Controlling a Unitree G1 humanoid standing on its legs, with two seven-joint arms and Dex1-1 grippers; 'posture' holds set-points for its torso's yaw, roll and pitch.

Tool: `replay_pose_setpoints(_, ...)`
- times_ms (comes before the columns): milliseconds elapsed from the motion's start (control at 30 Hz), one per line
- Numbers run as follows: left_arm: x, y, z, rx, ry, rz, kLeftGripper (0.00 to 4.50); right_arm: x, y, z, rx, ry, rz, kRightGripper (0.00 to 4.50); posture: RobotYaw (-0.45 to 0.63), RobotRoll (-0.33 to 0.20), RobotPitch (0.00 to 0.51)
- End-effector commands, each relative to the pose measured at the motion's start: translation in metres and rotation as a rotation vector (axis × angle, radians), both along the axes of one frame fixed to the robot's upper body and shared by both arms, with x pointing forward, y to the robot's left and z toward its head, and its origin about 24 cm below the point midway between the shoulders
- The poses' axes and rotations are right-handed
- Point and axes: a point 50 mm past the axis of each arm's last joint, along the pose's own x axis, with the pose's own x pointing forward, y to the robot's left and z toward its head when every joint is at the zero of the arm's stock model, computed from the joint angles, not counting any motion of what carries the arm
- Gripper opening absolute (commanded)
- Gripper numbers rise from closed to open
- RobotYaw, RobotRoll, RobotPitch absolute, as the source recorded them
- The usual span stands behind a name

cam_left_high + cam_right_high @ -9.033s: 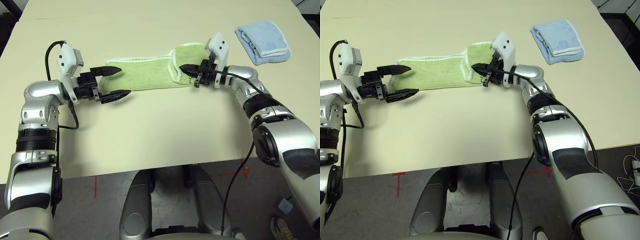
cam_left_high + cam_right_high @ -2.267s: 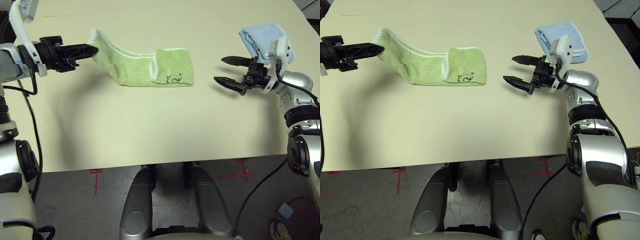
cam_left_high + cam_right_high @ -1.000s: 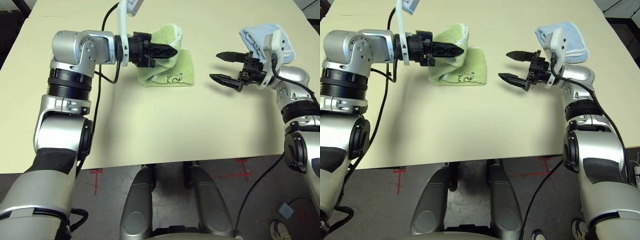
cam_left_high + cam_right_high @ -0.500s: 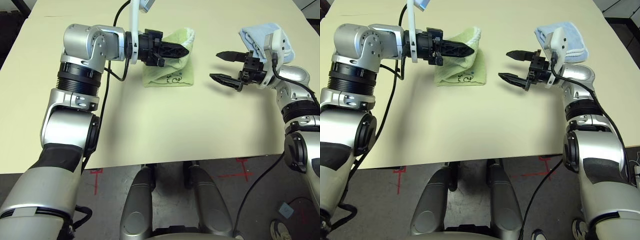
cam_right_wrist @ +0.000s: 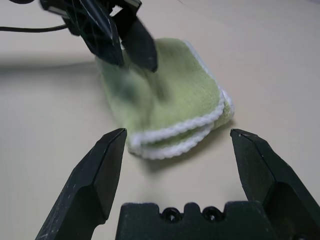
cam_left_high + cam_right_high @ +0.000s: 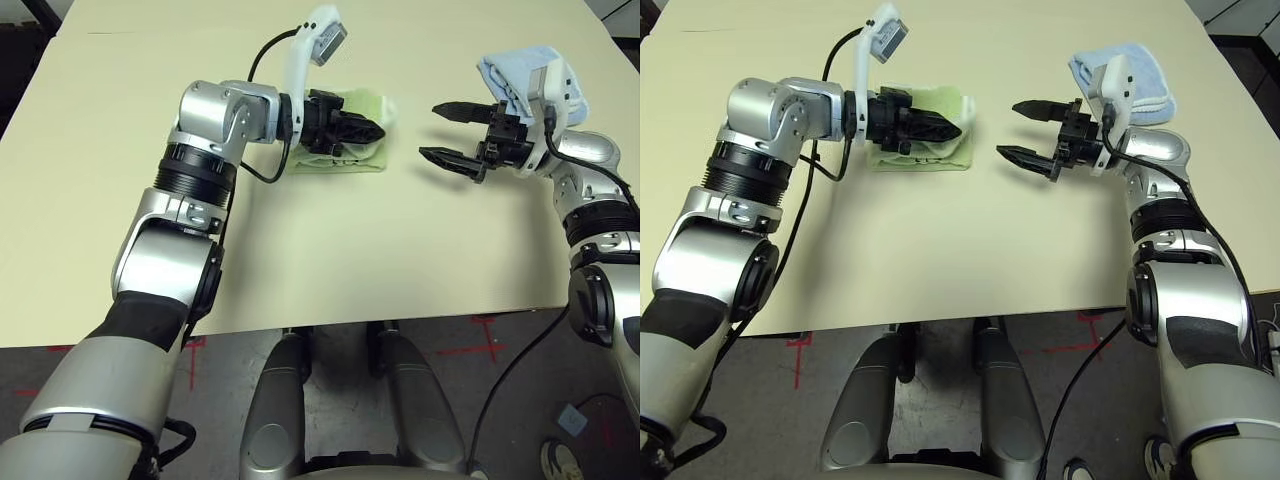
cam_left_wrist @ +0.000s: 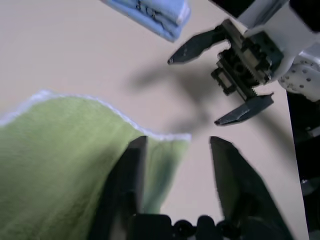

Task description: Fold the towel and set it aside.

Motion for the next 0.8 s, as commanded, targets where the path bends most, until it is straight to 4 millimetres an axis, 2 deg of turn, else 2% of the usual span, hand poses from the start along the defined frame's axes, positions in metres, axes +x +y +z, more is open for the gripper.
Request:
replay_pose_setpoints(33,-0.002,0.014,0.011,-0.068,-0.054,-0.009,3.73,-0.003,-0.007,-0.001,0.003,0.002,-0.01,4.5,0.02,0.0,0.293)
replay_pose_setpoints(100,-0.002,0.026,0.02,-0.102,-0.1,0.01,4.44,-0.003,-0.008,0.001,0.003,-0.002,-0.011,4.5,0.02,0.0,0.293)
replay_pose_setpoints(267,-0.009,0.067,0.026,-0.154,-0.266,0.015,4.48,-0.003,-0.007,0.005,0.005,-0.017,0.004,4.5,0.02,0.0,0.296)
replay_pose_setpoints(333,-0.011,0.081,0.017,-0.11,-0.26,0.023,4.48,-0.002,-0.006,0.006,0.007,-0.017,0.007,4.5,0.03,0.0,0.298)
replay_pose_setpoints(400,-0.014,0.102,-0.003,-0.024,-0.29,0.013,4.48,-0.001,-0.004,0.008,0.021,-0.012,0.016,4.5,0.03,0.0,0.298)
replay_pose_setpoints(467,-0.015,0.112,-0.017,0.028,-0.345,-0.027,4.5,-0.001,-0.001,0.008,0.036,-0.007,0.023,4.1,0.03,0.0,0.299)
replay_pose_setpoints(567,-0.015,0.115,-0.027,0.07,-0.394,-0.072,4.5,0.0,0.001,0.008,0.039,0.0,0.033,3.27,0.02,0.0,0.3)
replay_pose_setpoints(800,-0.004,0.11,-0.03,0.049,-0.458,-0.107,4.5,0.001,0.008,0.006,0.044,0.015,0.057,0.57,0.01,0.0,0.299)
